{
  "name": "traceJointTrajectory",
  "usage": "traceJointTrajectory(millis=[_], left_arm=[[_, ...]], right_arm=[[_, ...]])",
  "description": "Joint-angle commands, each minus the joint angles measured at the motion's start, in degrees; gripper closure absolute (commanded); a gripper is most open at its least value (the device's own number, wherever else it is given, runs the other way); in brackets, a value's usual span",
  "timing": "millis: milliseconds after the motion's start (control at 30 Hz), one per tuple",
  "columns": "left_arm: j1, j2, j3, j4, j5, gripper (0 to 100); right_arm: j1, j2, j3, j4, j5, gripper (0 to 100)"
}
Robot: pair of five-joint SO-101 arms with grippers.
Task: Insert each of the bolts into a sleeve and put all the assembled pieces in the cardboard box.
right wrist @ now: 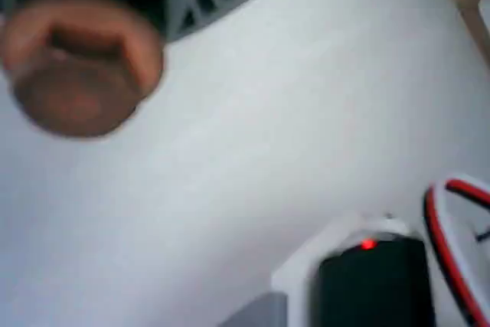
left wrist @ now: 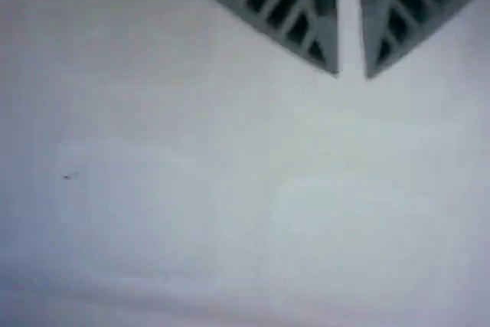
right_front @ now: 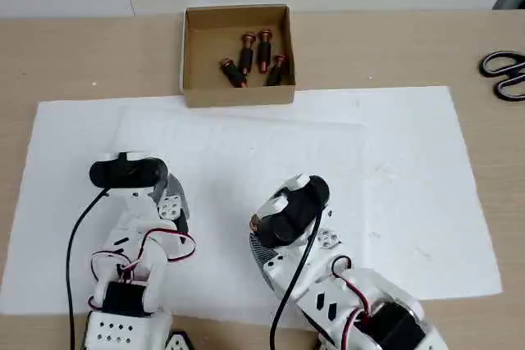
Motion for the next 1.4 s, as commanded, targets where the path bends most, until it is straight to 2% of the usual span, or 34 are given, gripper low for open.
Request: traceJointTrajectory(millis=[0, 167, 567, 733, 900, 1000, 1233, 1367], left_arm=[[-0.1, -0.4, -0.1, -1.6, 0.4, 99], [-2.2, -0.4, -0.2, -1.8, 0.0, 99], [1.9, -0.4, -0.2, -1.4, -0.3, 99], [2.0, -0.4, -1.1, 1.7, -0.9, 99], [2.0, -0.4, -3.2, 8.9, -0.9, 99], [2.0, -0.4, -3.3, 9.1, -0.9, 99], [1.7, -0.4, -3.3, 9.1, -0.7, 99], [0.9, -0.4, -3.2, 9.3, 3.3, 99]], right_arm=[[0.6, -0.4, -0.5, -2.9, -0.4, 99.5], [0.6, -0.4, -0.3, -3.5, -0.4, 99.5], [6.7, 0.1, -0.3, -6.8, -0.1, 99.5], [6.8, 0.1, -0.3, -6.7, -0.1, 99.5], [6.8, 0.1, -0.2, -7.2, -0.1, 99.5], [6.9, 0.1, -0.5, -7.6, -0.1, 99.5], [11.8, 3.0, -0.6, -16.0, 3.0, 99.5], [14.6, 11.9, -3.3, -24.4, 3.3, 99.5]])
